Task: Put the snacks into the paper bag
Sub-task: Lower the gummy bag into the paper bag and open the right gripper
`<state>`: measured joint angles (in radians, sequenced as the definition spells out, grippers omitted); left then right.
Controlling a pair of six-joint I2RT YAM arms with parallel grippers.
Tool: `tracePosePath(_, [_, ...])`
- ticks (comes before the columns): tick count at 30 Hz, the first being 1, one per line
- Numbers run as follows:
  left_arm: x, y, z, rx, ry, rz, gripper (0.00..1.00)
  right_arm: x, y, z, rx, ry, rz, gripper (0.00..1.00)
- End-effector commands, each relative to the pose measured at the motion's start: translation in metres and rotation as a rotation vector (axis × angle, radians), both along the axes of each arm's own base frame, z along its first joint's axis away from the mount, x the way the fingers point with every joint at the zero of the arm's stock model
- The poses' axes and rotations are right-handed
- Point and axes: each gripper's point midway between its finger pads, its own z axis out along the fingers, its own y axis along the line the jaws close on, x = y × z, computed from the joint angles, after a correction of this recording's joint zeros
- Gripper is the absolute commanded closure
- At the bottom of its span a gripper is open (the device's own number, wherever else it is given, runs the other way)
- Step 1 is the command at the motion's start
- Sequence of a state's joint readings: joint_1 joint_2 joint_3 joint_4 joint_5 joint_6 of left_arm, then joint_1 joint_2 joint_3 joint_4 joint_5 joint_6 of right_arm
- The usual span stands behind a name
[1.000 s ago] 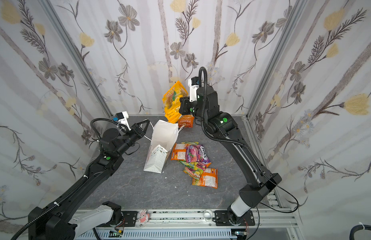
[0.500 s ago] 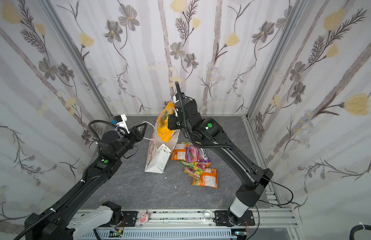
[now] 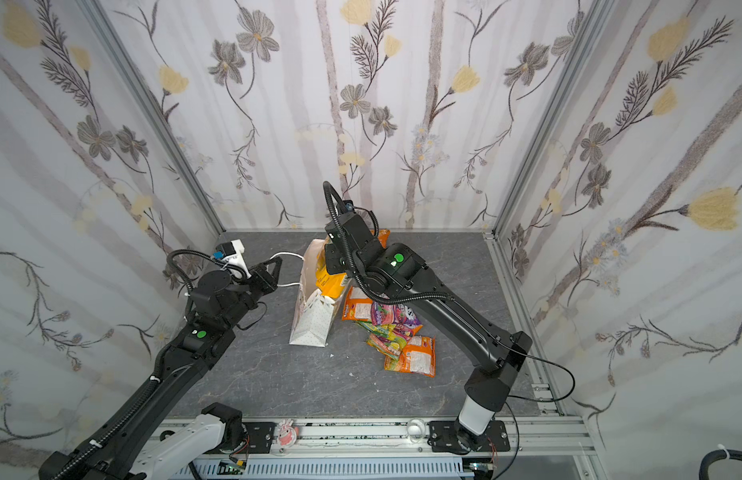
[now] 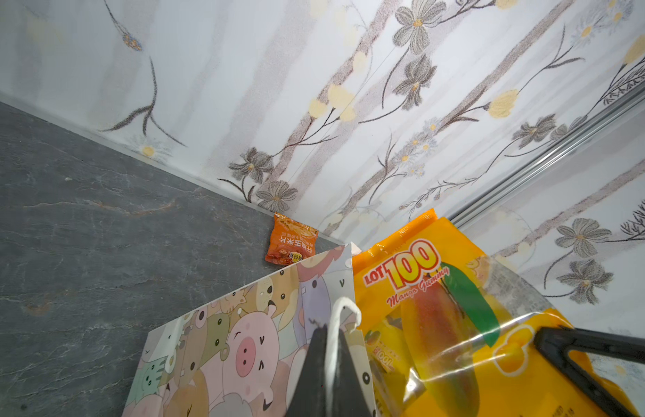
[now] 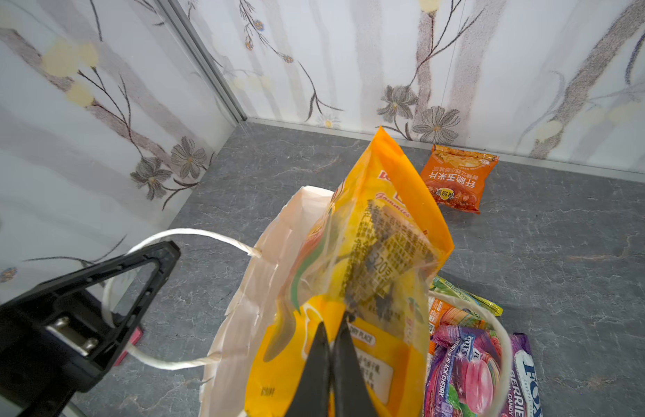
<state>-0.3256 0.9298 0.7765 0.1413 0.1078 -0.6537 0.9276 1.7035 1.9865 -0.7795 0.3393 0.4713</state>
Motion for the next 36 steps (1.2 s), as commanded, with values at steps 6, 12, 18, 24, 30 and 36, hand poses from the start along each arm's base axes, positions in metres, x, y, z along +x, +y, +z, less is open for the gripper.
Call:
tracePosePath(6, [-0.004, 0.010, -0.013, 0.041, 0.034, -0.014, 1.00, 0.020, 0.022, 0.018, 0.033, -0.093, 0.006, 1.00])
tracePosePath(12, [-0.007, 0.021, -0.019, 0.074, 0.050, 0.006, 1.00, 0.029, 0.032, 0.026, 0.025, -0.117, 0.012, 1.00])
tracePosePath(18, [-0.011, 0.034, -0.009, 0.105, 0.046, 0.043, 1.00, 0.039, 0.022, 0.017, -0.068, -0.135, -0.049, 1.00])
tracePosePath(24, [-0.011, 0.036, -0.013, 0.113, 0.060, 0.044, 1.00, 0.037, 0.023, 0.012, -0.135, -0.162, -0.065, 1.00])
tracePosePath(30, [-0.011, 0.038, -0.017, 0.120, 0.071, 0.051, 1.00, 0.027, 0.042, -0.002, -0.173, -0.160, -0.023, 1.00])
tracePosePath(36, [-0.012, 0.038, -0.014, 0.136, 0.070, 0.045, 1.00, 0.022, 0.054, -0.020, -0.224, -0.150, -0.013, 1.00])
